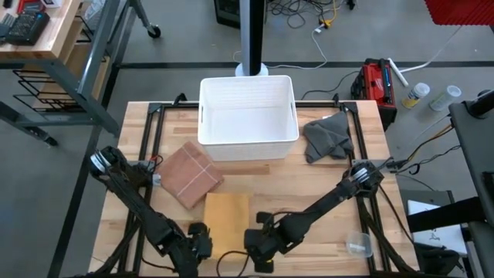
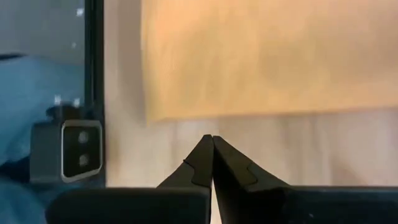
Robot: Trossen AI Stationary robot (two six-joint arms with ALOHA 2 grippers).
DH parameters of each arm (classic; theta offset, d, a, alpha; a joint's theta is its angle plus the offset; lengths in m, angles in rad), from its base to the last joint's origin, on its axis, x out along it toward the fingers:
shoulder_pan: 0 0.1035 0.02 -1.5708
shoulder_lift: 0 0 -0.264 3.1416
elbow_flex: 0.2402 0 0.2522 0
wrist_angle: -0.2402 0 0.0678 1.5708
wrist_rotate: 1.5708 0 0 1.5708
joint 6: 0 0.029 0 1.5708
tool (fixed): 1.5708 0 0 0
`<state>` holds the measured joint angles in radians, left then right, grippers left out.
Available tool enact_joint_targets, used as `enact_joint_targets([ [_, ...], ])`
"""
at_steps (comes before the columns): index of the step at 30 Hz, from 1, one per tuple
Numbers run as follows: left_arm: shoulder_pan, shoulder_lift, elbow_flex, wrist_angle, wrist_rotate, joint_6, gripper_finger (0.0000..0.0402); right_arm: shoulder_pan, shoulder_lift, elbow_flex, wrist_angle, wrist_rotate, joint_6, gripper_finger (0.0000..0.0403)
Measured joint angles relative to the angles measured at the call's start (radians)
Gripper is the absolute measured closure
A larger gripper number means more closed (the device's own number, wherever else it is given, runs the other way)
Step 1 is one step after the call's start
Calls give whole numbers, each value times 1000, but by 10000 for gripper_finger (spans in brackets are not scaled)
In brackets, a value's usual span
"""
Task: Fold towel
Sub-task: Fold the yellow towel
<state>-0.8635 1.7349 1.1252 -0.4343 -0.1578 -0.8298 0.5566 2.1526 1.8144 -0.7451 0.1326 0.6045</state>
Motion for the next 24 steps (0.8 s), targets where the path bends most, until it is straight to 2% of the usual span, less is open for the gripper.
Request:
enact_joint_targets([
  [2, 1, -15, 0, -13, -58, 46, 401, -11, -8, 0, 0, 53, -24, 403],
  [5, 13, -31, 0, -76, -160, 111, 398, -48, -7, -2, 2, 79, -56, 403],
  [9, 40, -46, 0, -190, -220, 106, 395, -107, -8, -28, 46, 103, -95, 403],
  [12, 55, -53, -1, -201, -202, 86, 399, -146, -7, -52, 98, 87, -110, 403],
  [16, 42, -58, 0, -172, -88, 47, 400, -168, -7, -60, 137, 62, -133, 403],
  [18, 27, -63, 0, -176, -93, 38, 400, -171, -7, -60, 147, 66, -153, 403],
  [24, 39, -58, -24, -195, -337, 94, 400, -206, 1, -86, 237, 101, -174, 403],
])
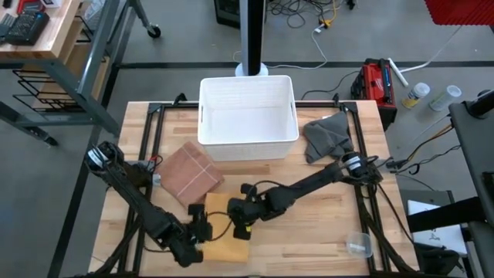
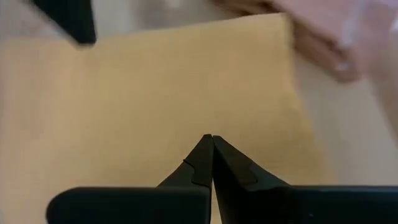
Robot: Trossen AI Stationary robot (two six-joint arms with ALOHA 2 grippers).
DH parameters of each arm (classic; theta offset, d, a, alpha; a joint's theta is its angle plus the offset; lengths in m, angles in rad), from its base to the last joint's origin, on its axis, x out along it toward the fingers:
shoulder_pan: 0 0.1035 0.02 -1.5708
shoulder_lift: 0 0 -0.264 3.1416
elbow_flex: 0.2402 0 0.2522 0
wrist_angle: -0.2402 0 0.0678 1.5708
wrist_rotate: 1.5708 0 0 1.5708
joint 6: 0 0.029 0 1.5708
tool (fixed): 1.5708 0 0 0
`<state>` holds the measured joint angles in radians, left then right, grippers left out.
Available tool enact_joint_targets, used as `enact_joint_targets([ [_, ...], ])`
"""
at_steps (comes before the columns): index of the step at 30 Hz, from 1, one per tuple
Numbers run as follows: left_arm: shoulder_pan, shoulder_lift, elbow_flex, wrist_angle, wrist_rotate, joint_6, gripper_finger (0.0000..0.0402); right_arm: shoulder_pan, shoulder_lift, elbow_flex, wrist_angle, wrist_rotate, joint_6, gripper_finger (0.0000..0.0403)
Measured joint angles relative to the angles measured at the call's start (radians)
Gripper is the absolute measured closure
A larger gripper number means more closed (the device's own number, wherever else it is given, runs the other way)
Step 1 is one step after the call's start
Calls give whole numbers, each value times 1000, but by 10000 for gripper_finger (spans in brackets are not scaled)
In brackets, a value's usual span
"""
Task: Fold towel
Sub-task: Fold the yellow towel, then stack the yellow towel on top of the brown squared towel
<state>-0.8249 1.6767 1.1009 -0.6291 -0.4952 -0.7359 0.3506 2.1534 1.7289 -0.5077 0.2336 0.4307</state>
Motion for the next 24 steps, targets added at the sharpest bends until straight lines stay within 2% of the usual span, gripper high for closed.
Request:
enact_joint_targets([
  [3, 43, 1, -49, -31, -82, 7, 401, -22, 5, -39, -3, 76, 25, 403],
  [5, 87, 0, -88, -19, -93, -6, 400, -42, 7, -76, 17, 79, 56, 403],
  [8, 149, 0, -151, -25, -44, -20, 401, -71, 8, -130, 17, 74, 103, 403],
  [12, 189, -4, -224, -5, 97, -87, 401, -76, 6, -191, 26, 55, 131, 403],
  [17, 168, -17, -256, -11, 123, -162, 401, -76, -16, -212, 24, 54, 136, 403],
  [24, 133, -70, -218, 0, 125, -183, 401, -58, -103, -212, 44, 49, 129, 403],
])
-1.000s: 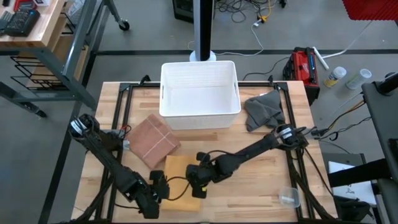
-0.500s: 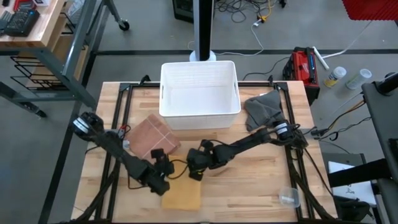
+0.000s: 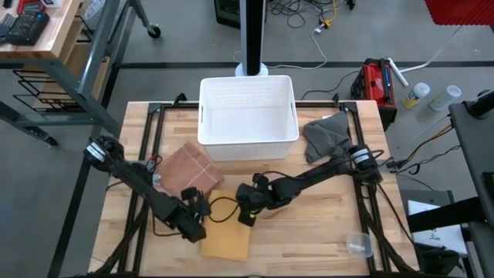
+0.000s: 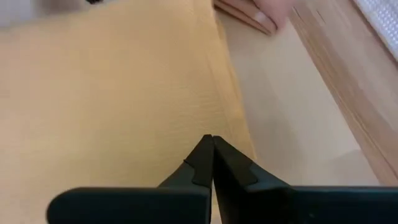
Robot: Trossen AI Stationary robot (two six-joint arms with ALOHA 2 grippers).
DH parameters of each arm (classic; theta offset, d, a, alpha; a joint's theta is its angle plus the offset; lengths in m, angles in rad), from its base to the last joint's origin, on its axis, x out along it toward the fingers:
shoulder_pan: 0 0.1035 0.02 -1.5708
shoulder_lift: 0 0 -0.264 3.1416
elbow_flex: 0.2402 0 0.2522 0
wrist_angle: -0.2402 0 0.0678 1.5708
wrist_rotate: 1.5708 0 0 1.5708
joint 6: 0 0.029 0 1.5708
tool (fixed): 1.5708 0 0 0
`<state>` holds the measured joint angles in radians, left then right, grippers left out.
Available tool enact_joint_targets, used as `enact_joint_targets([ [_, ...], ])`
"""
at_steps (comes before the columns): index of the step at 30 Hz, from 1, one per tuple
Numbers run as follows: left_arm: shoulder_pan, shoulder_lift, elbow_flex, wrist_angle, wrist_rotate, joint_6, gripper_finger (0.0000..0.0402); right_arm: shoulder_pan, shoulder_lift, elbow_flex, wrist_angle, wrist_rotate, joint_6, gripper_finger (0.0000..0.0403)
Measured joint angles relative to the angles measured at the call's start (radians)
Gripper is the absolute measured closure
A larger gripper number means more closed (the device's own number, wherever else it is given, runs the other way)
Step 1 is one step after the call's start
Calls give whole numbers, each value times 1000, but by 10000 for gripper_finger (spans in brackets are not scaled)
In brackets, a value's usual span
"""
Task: Fold towel
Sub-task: Stack the yellow towel on top of the brown squared towel
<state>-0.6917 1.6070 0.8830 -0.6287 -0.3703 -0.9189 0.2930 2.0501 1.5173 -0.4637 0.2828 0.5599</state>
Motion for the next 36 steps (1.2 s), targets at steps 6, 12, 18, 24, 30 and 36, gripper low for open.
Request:
enact_joint_targets([
  [6, -75, -22, 33, 7, -3, -73, 401, 57, -94, -82, 48, -105, 3, 403],
  [12, -169, -13, 30, 112, -28, -110, 401, 118, -157, -333, 353, -135, 228, 403],
  [18, -143, 14, 35, 364, -136, 42, 401, 126, -135, -521, 752, -145, 465, 400],
  [24, -94, 79, 33, 371, -108, 64, 401, 131, -135, -559, 804, -161, 563, 351],
  [30, -78, 174, 32, 398, -74, 9, 401, 144, -129, -518, 620, -153, 692, 272],
  [36, -67, 180, 36, 411, -48, 3, 401, 145, -102, -470, 614, -150, 790, 193],
])
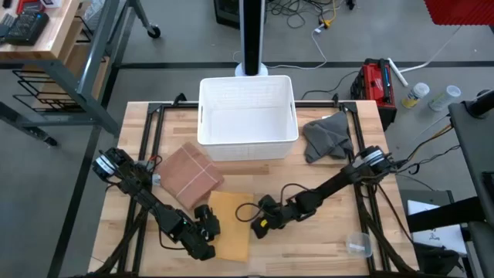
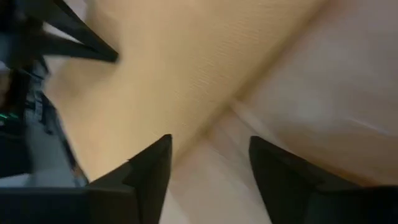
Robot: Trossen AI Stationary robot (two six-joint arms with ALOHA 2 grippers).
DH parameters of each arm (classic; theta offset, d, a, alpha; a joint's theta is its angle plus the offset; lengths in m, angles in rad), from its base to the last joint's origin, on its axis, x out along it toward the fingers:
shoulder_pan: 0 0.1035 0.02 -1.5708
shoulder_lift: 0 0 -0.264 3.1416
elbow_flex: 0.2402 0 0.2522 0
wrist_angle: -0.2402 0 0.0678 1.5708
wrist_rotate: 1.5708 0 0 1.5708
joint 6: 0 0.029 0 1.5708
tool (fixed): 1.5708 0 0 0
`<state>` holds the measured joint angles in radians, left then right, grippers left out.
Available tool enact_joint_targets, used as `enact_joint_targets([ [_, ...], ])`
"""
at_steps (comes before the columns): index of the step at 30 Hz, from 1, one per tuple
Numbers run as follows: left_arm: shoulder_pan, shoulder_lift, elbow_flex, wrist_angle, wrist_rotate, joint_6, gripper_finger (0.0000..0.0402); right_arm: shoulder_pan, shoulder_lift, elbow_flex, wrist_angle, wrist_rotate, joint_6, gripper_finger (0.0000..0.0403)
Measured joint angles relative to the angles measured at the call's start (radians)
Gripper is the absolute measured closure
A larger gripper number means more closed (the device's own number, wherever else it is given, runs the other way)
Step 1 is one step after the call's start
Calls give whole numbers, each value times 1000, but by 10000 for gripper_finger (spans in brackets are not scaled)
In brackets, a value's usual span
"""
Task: Fold towel
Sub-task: Stack the yellow towel on top of the brown squared towel
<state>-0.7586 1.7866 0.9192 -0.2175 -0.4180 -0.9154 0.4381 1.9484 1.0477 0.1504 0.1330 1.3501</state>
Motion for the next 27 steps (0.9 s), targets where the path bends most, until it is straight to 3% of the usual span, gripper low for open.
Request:
enact_joint_targets([
  [9, 10, 6, 0, 11, 27, -6, 401, -17, 139, 165, 9, -30, 42, 117],
  [16, 15, 6, 0, 33, 51, 19, 401, -26, 232, 313, -11, -33, -56, 111],
  [21, 15, 6, -1, 33, 47, 20, 401, -28, 258, 354, -13, 0, -151, 161],
  [27, 13, 6, -1, 37, 42, 21, 401, -32, 280, 354, 16, 74, -178, 289],
])
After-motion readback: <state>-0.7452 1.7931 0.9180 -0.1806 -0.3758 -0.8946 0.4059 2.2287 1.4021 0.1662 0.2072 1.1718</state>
